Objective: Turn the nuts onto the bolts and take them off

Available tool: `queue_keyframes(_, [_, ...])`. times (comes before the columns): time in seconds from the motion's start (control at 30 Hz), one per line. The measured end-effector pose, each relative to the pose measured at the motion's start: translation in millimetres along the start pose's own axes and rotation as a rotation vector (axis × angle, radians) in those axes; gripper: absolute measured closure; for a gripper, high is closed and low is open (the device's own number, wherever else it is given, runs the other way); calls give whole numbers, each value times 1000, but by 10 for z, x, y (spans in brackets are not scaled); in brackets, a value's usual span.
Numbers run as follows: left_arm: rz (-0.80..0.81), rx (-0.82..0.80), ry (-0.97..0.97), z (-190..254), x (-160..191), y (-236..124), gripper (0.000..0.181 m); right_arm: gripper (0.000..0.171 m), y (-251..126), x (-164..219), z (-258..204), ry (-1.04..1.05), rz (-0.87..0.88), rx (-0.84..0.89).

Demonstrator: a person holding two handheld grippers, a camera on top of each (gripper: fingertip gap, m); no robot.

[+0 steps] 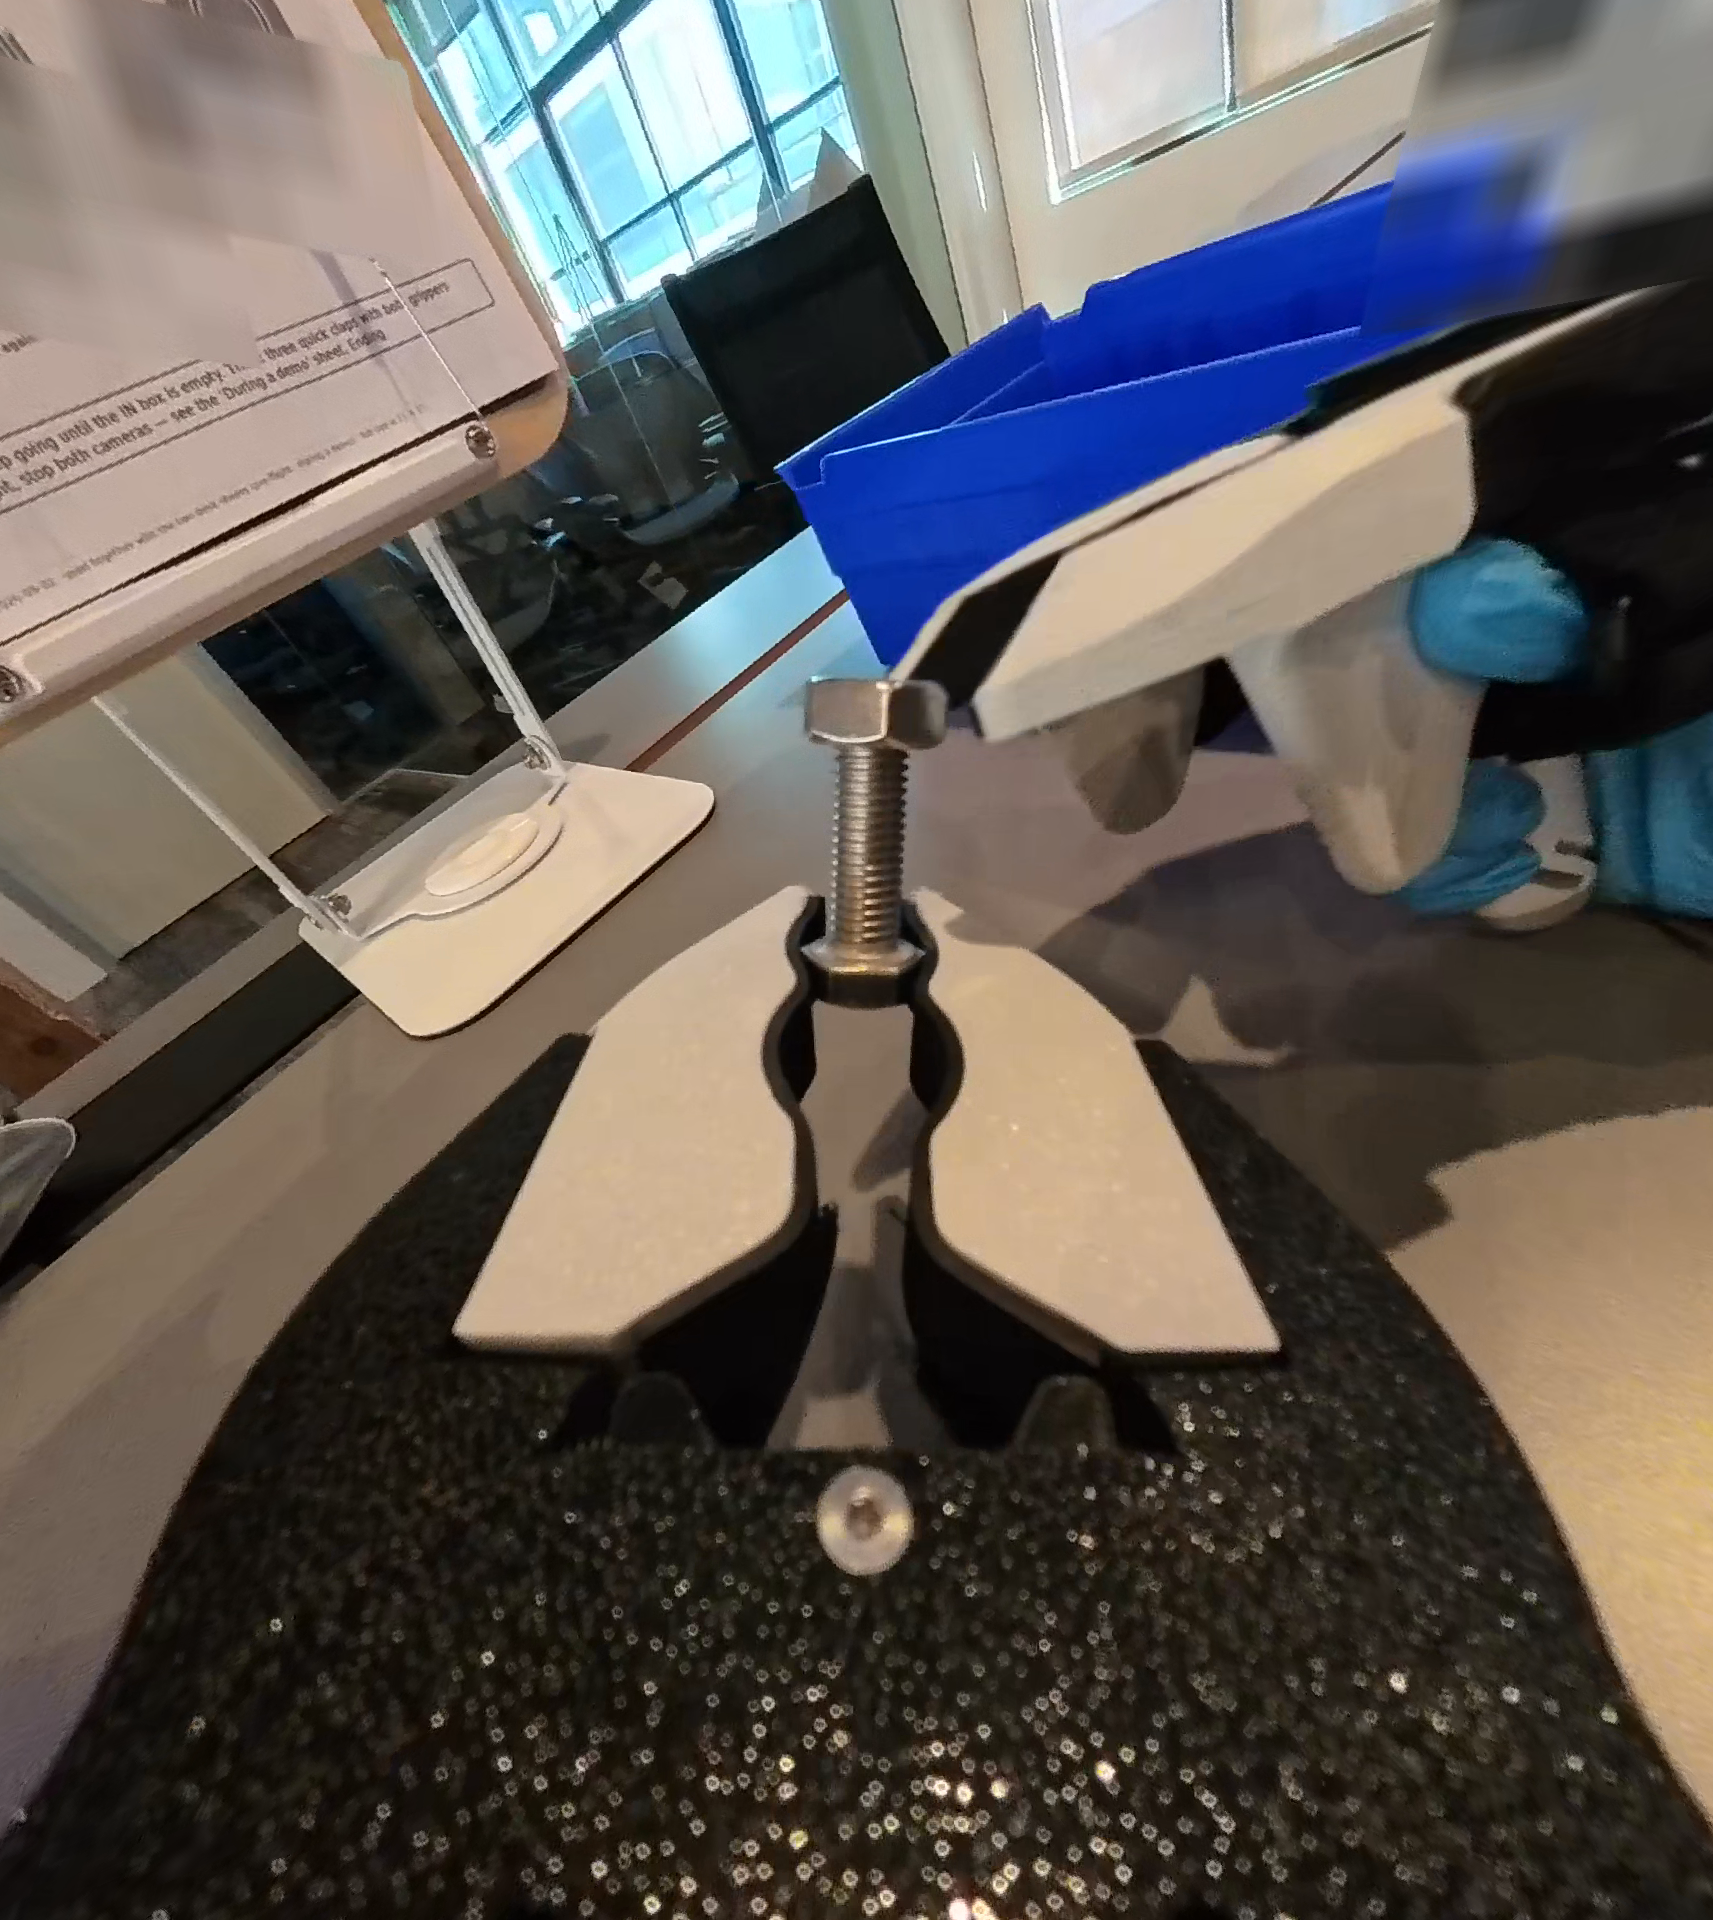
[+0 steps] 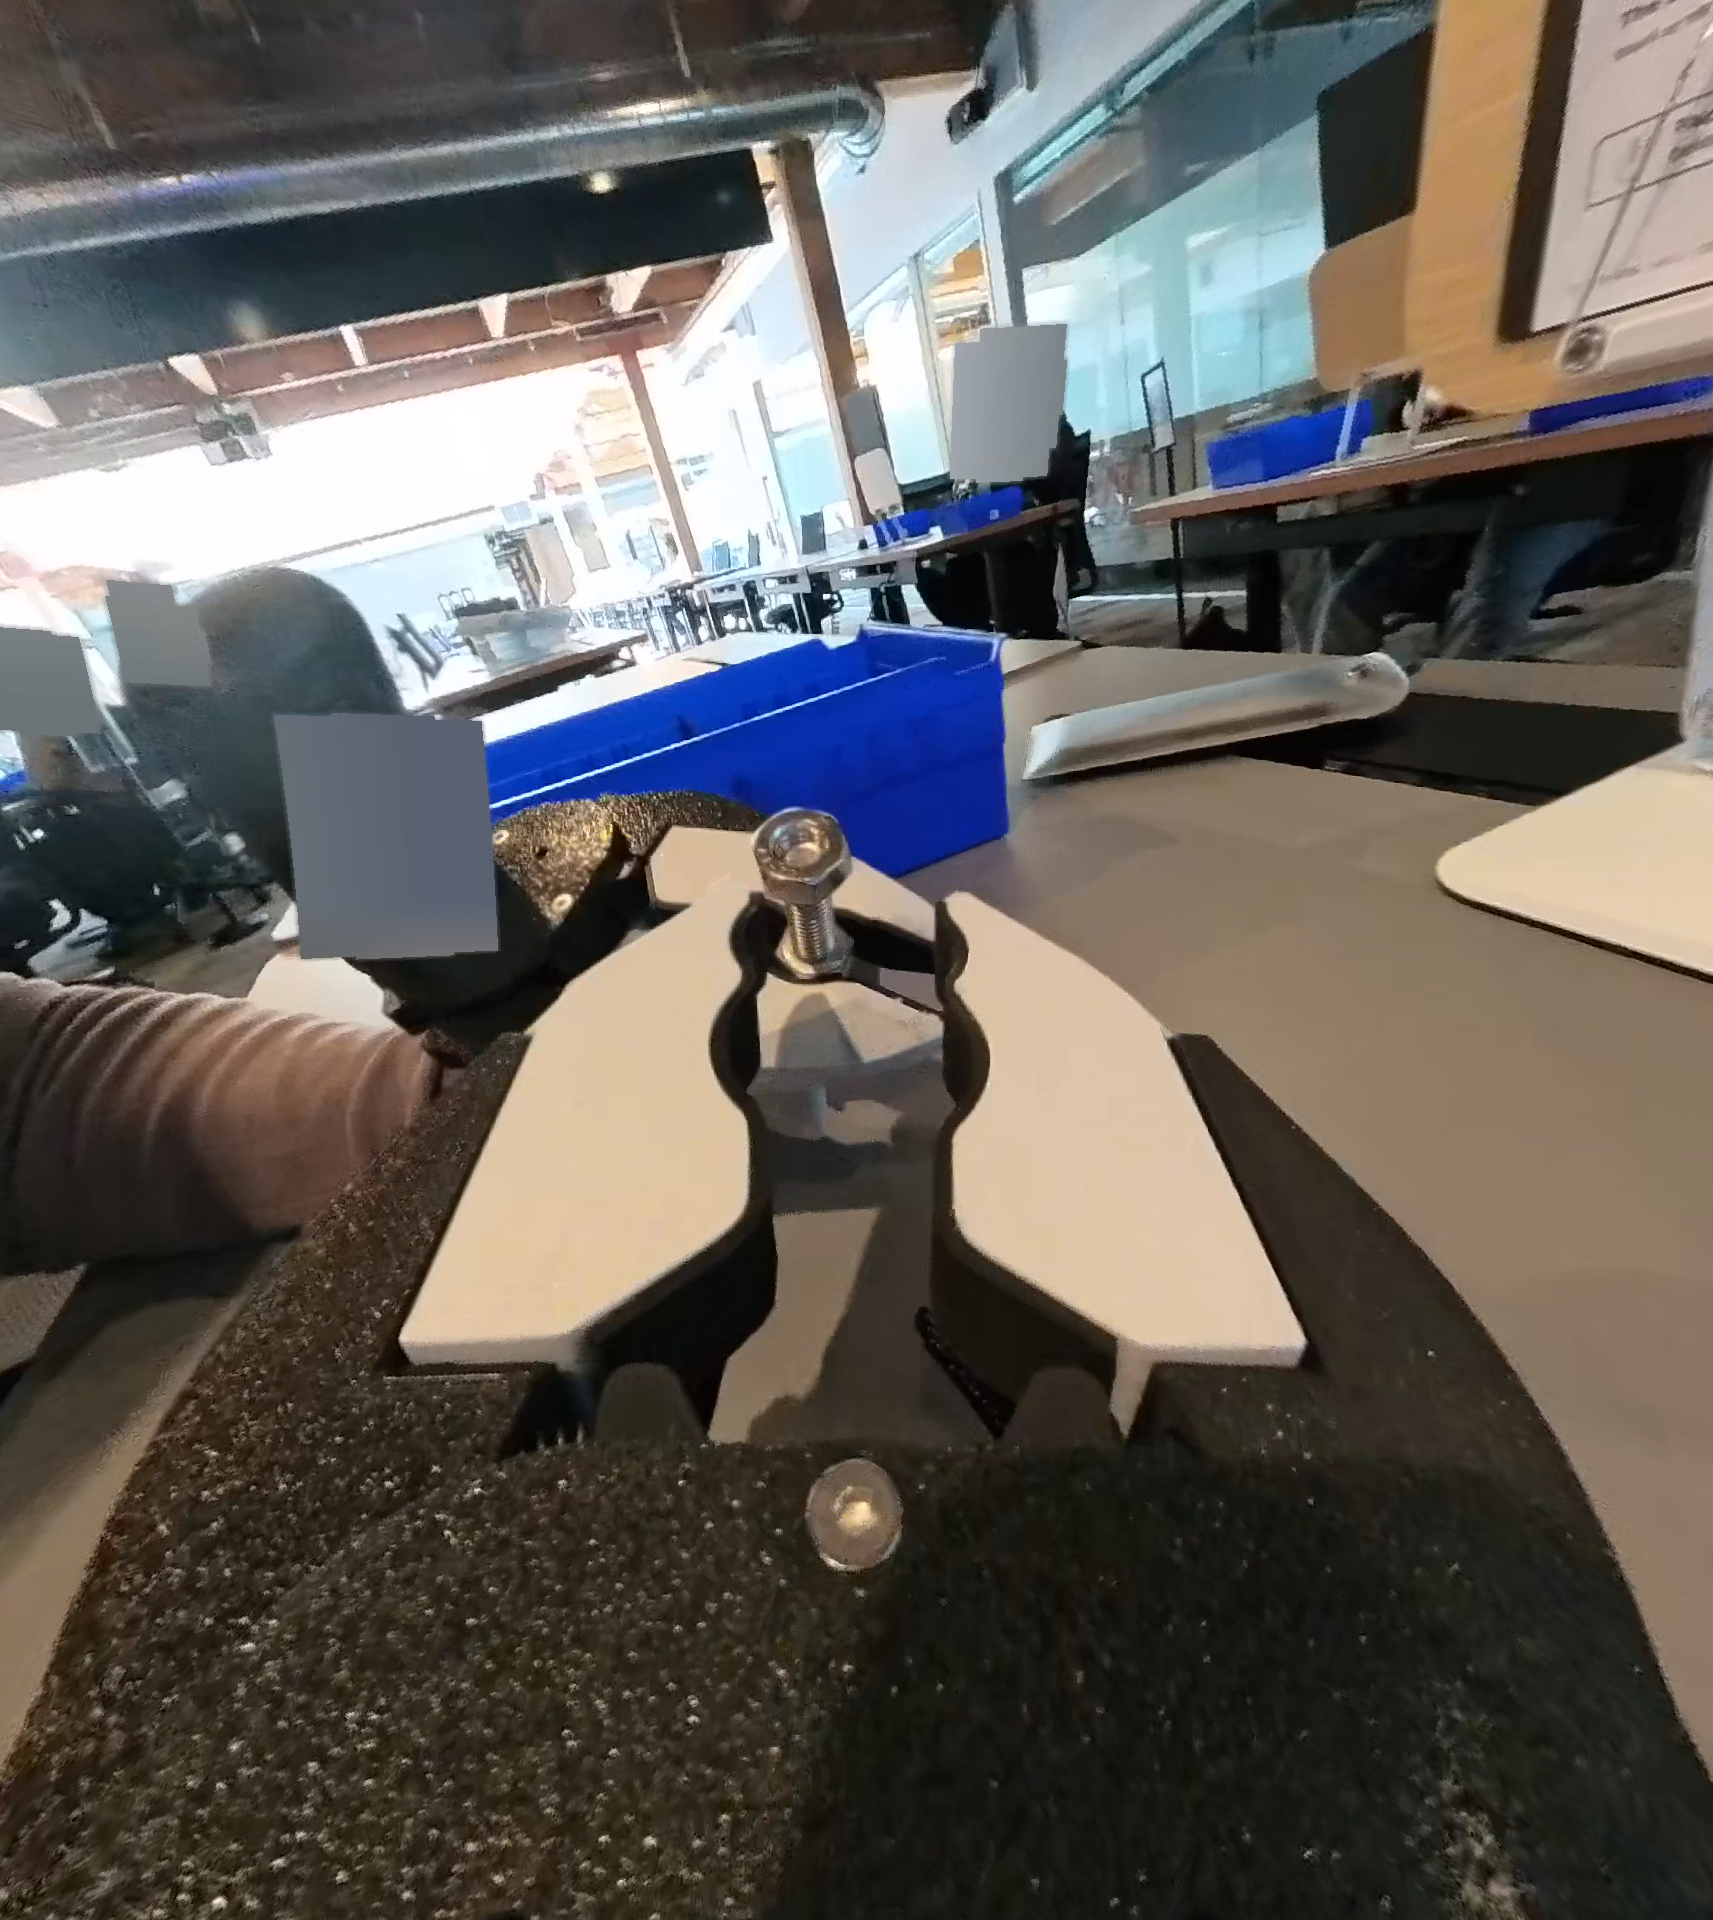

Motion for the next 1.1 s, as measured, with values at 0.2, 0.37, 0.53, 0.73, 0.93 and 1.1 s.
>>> queue_keyframes(0.2, [-21,22,7,28,26,19,168,141,-27,-54,-7,40,55,-25])
queue_keyframes(0.37, [-31,22,19,44,34,24,168,143,7,-1,15,28,9,20])
queue_keyframes(0.53, [-53,7,-3,4,53,27,168,146,-83,-75,26,-2,53,56])
queue_keyframes(0.73, [-63,-3,15,26,56,35,168,147,30,19,12,-22,-1,94])
queue_keyframes(0.93, [-59,-8,16,23,51,42,168,143,12,-31,9,32,55,59])
queue_keyframes(1.1, [-58,-27,5,-5,53,31,168,148,-23,33,63,24,8,136])
Point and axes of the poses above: each gripper's, where its closed fingertips meet, y out along the fingers, x out of its underside, z = x × y across the jaws, the point moved 5 cm from there along -y, back along the fingers, and after that the axes turned 4 degrees about -x, right-handed, at the moved point
